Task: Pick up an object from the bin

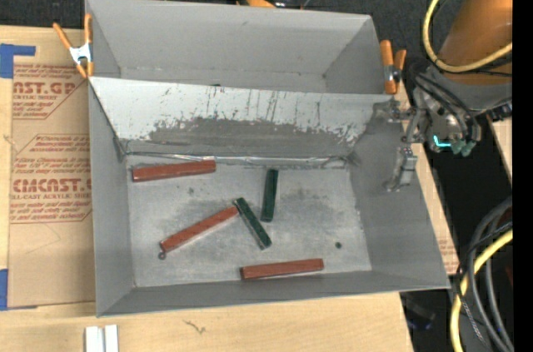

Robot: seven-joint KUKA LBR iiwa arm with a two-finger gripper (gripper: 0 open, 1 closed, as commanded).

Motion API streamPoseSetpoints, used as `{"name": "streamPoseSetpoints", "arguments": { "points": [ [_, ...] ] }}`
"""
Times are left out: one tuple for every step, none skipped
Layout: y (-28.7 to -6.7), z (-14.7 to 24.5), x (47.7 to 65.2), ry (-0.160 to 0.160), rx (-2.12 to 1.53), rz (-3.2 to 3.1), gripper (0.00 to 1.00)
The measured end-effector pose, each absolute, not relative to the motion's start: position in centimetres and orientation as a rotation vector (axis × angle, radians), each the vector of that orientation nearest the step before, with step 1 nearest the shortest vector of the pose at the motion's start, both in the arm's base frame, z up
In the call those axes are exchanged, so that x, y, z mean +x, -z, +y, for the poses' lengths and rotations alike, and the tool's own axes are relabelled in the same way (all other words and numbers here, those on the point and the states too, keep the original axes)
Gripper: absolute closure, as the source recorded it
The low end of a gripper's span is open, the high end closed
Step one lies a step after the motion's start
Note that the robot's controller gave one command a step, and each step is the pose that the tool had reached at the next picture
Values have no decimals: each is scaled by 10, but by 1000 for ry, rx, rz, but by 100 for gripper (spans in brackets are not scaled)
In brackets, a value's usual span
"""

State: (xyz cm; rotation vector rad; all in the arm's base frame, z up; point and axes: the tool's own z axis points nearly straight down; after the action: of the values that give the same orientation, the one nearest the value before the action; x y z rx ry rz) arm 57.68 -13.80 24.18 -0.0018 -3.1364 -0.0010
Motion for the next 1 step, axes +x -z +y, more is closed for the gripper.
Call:
{"name": "streamPoseSetpoints", "arguments": {
  "points": [
    [-151,-66,567,6,241,-3128,0]
  ]
}}
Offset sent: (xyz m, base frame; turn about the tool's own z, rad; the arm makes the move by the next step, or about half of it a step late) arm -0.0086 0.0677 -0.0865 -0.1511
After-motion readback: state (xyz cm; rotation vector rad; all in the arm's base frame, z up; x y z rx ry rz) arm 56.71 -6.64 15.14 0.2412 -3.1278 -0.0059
